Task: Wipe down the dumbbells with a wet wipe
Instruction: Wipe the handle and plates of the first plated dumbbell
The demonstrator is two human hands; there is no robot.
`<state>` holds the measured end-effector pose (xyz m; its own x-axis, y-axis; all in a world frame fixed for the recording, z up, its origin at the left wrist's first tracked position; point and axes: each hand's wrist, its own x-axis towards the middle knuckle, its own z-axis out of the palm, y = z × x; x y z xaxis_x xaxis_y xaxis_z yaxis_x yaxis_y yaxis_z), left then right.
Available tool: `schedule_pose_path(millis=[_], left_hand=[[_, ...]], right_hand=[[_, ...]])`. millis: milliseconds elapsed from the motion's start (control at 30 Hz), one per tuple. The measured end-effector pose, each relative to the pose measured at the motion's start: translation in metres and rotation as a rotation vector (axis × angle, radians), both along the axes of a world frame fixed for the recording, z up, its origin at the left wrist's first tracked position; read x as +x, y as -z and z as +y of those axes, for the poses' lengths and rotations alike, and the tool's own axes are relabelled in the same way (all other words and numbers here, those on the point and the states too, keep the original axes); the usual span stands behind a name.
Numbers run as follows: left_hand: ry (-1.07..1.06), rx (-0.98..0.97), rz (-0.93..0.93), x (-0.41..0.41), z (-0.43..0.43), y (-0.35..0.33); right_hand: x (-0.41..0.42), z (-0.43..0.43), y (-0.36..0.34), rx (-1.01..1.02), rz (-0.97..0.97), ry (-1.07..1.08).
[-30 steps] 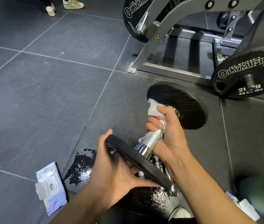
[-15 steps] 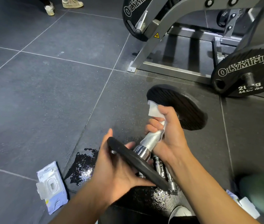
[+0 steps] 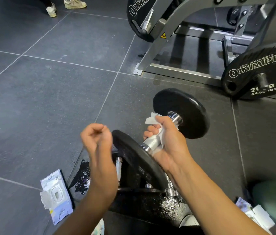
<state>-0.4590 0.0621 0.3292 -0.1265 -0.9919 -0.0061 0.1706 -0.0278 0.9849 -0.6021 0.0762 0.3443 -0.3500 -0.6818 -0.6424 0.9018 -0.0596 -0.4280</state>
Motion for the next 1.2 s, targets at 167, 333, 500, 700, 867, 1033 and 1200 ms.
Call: schedule_pose_path(millis=[167, 333, 500, 700, 867, 1033, 1200], left_hand=[[0.332, 0.8, 0.257, -0.004, -0.005, -0.02], [0.221, -0.21, -0.045, 0.011, -0.011, -0.004], [0.107, -0.65, 0.03, 0.018, -0.006, -0.011], [0.403, 0.929, 0.249, 0.019, -0.019, -0.018], [0.264, 0.74, 0.371, 0.007, -0.009, -0.011], [0.316, -0.535, -0.212, 0.022, -0.01, 0.002], [0.204, 0.326, 0.221, 0.009, -0.001, -0.019]], right_hand=[[0.005, 0.006, -0.003, -0.035, -0.051, -0.101], [0.014, 0.01, -0.006, -0.109, 0.057, -0.278], [0.014, 0.002, -0.004, -0.1, 0.005, -0.176], [0.015, 0.006, -0.006, -0.099, -0.157, -0.203], [0.018, 0.005, -0.007, -0.114, -0.093, -0.289], [0.015, 0.004, -0.003, -0.143, -0.045, -0.309], [0.013, 0.005, -0.004, -0.117, -0.059, -0.255]])
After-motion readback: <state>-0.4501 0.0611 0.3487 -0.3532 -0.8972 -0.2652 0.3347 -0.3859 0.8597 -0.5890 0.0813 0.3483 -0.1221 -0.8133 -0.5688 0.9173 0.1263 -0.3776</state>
